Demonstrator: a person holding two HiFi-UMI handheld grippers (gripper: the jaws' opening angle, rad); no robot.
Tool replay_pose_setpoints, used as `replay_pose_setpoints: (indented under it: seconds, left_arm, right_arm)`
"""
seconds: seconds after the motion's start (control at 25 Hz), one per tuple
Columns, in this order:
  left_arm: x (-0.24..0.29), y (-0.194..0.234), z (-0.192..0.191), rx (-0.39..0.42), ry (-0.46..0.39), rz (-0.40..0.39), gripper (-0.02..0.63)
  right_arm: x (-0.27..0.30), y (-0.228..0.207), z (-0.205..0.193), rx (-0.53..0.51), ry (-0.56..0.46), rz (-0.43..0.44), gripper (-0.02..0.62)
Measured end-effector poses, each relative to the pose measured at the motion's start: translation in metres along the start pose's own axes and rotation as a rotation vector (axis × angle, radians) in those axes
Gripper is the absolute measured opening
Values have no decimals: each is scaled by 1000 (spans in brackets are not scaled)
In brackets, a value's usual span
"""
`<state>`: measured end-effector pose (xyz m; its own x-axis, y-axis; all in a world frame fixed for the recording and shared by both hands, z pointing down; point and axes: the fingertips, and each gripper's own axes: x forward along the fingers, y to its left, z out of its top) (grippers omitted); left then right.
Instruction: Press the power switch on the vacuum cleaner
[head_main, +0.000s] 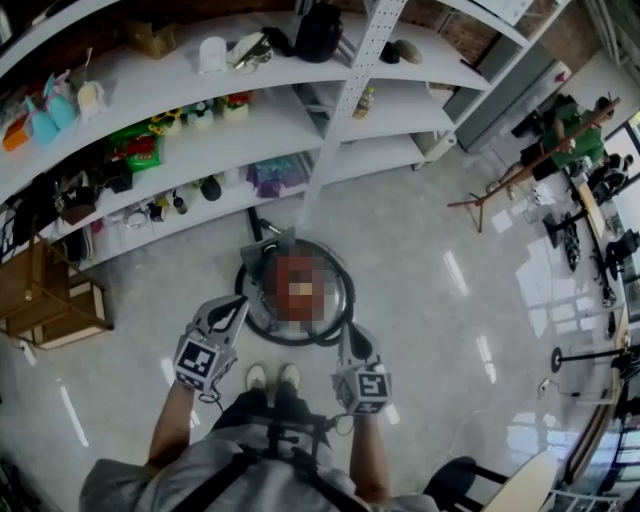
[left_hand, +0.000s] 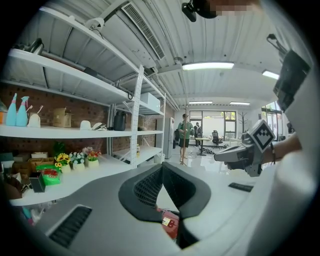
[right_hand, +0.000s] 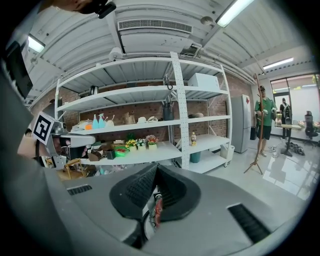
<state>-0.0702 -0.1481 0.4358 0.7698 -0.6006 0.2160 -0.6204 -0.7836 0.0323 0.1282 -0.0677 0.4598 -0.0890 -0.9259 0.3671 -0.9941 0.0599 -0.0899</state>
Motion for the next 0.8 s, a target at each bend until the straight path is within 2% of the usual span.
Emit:
replay_pose_setpoints:
  seconds: [0.28,0.56,0.8]
  left_arm:
    - [11,-6,-20,-3,29,24,8]
    - [29,-11,-44,-66,41,57,8]
    - [43,-20,-69,-54,67,28,8]
  right_arm:
    - [11,-13,-7,4,17,38,2]
    - [27,-24,-35,59,49,69,2]
    - [44,-28,-66,55,79,93,2]
